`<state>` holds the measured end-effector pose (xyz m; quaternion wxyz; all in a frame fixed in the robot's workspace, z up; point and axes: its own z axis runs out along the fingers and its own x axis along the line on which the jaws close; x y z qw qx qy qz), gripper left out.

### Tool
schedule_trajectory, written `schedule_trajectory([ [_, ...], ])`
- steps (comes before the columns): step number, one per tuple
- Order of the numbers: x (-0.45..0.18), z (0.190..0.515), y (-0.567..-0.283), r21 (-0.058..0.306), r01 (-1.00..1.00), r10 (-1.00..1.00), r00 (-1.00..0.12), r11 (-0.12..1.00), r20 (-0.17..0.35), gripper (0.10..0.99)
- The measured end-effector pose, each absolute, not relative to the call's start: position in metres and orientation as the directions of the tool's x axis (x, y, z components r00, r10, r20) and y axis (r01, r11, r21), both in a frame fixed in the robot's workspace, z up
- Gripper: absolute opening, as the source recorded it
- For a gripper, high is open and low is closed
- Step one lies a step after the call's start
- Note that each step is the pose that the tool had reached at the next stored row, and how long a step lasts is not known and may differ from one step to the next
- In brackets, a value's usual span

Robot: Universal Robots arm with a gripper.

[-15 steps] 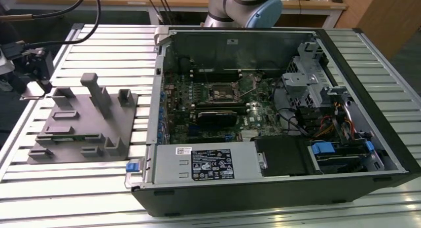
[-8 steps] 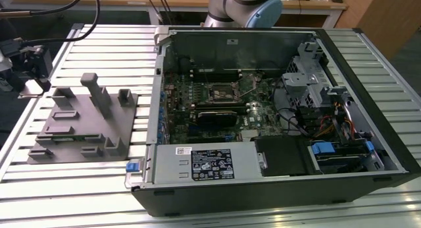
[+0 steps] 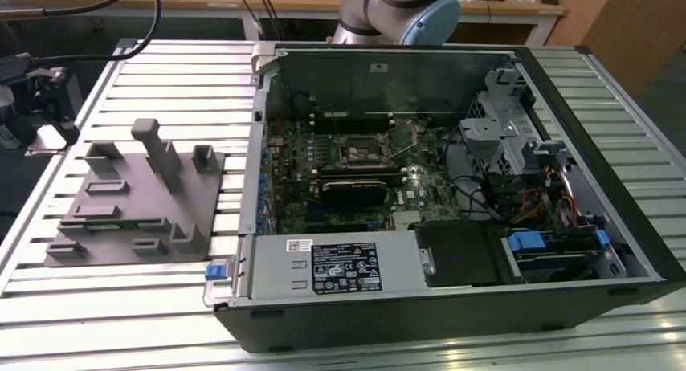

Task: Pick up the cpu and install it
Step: 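Pick up the cpu and move it towards the insertion slot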

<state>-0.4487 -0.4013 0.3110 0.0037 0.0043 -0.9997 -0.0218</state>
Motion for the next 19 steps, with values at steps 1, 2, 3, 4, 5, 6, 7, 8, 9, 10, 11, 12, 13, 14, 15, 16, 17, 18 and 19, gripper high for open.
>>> schedule_trajectory([
  [1,-0.449,0.312,-0.401,0.044,-0.009,-0.009,-1.0,0.999,0.007,0.537],
  [2,-0.449,0.314,-0.401,0.044,-0.009,-0.009,-1.0,0.999,0.007,0.537],
  [3,-0.449,0.315,-0.401,0.044,-0.009,-0.009,-1.0,0.999,0.007,0.537],
  [4,-0.449,0.316,-0.401,0.044,-0.009,-0.009,-1.0,0.999,0.007,0.537],
  [5,-0.449,0.317,-0.401,0.044,-0.008,-0.009,-1.0,0.999,0.007,0.537],
  [6,-0.449,0.319,-0.401,0.044,-0.009,-0.009,-1.0,0.999,0.007,0.537],
  [7,-0.449,0.32,-0.401,0.044,-0.009,-0.009,-1.0,0.999,0.007,0.537],
  [8,-0.449,0.321,-0.401,0.044,-0.009,-0.009,-1.0,0.999,0.007,0.537],
  [9,-0.449,0.322,-0.401,0.044,-0.009,-0.009,-1.0,0.999,0.007,0.537],
  [10,-0.449,0.323,-0.401,0.044,-0.009,-0.009,-1.0,0.999,0.007,0.537],
  [11,-0.449,0.324,-0.401,0.044,-0.009,-0.009,-1.0,0.999,0.007,0.537],
  [12,-0.449,0.325,-0.401,0.044,-0.008,-0.009,-1.0,0.999,0.007,0.537],
  [13,-0.449,0.326,-0.401,0.044,-0.009,-0.009,-1.0,0.999,0.007,0.537],
  [14,-0.449,0.327,-0.401,0.044,-0.009,-0.009,-1.0,0.999,0.007,0.537],
  [15,-0.449,0.328,-0.401,0.044,-0.008,-0.009,-1.0,0.999,0.007,0.537],
  [16,-0.449,0.329,-0.401,0.044,-0.009,-0.009,-1.0,0.999,0.007,0.537],
  [17,-0.449,0.33,-0.401,0.044,-0.008,-0.009,-1.0,0.999,0.007,0.537],
  [18,-0.449,0.331,-0.401,0.044,-0.009,-0.009,-1.0,0.999,0.007,0.537],
  [19,-0.449,0.332,-0.401,0.044,-0.008,-0.009,-1.0,0.999,0.007,0.537],
])
